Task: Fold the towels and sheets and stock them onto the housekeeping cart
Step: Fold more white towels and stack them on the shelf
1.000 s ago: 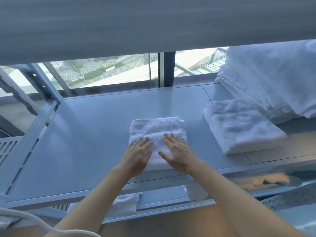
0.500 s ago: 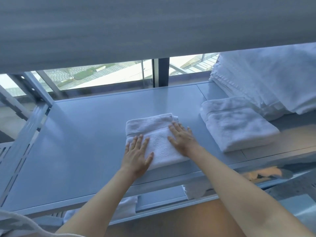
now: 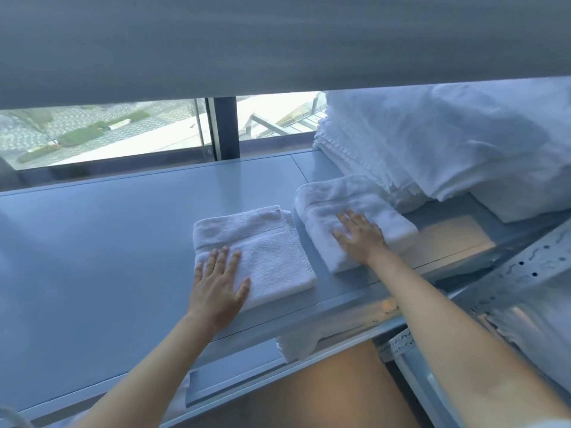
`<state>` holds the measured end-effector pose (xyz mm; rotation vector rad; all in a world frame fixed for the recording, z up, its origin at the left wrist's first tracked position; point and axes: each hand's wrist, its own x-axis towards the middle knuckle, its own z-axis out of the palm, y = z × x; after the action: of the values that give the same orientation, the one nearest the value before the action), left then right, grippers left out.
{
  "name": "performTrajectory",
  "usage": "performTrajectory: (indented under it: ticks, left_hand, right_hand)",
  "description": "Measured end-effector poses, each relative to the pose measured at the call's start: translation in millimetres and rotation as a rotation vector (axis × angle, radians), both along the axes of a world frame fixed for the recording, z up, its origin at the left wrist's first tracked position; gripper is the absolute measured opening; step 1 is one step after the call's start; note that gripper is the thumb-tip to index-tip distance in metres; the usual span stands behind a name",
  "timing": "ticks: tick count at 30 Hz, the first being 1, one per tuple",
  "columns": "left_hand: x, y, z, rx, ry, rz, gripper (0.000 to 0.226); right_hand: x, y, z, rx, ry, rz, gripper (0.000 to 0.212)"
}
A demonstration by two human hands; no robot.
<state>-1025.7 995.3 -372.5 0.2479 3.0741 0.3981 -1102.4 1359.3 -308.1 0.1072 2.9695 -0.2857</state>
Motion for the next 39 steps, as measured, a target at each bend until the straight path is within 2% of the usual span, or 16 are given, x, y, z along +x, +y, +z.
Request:
performTrajectory:
  ticks: [3, 8, 29, 31, 34, 36, 39]
  left_hand:
    - [2.0, -4.0, 2.6, -0.009, -0.003, 0.0, 0.085]
    - [13.5, -28.4, 7.4, 0.012, -0.003, 0.032, 0.085]
    - [112.6, -217.1, 6.5, 0.036, -0.011, 0.159, 0.083]
    - [121.6, -238.2, 6.1, 0.034, -0.009, 0.163, 0.083]
    - [128.9, -262.0, 9.8, 0.077, -0.017, 0.168, 0.082]
    - [129.3, -269.7, 13.5, 0.124, -0.011, 0.184, 0.075]
    - [131.3, -275.5, 18.3, 0.169, 0.015, 0.303, 0.064]
  right_hand:
    - [-2.6, -12.4, -6.1, -0.018, 0.015, 0.019, 0.066]
    - [-6.8, -42.3, -12.4, -0.022, 0.024, 0.08, 0.069]
    - [56.6, -234.5, -17.9, -0.06, 0.043, 0.141, 0.066]
    - [67.8, -258.1, -9.7, -0.095, 0.132, 0.15, 0.059]
    - [96.2, -312.6, -6.7, -0.119, 0.318, 0.286, 0.051]
    - [110.9, -353.2, -12.8, -0.12, 0.272, 0.309, 0.053]
    - [116.2, -402.2, -22.8, -0.199, 0.056, 0.181, 0.07]
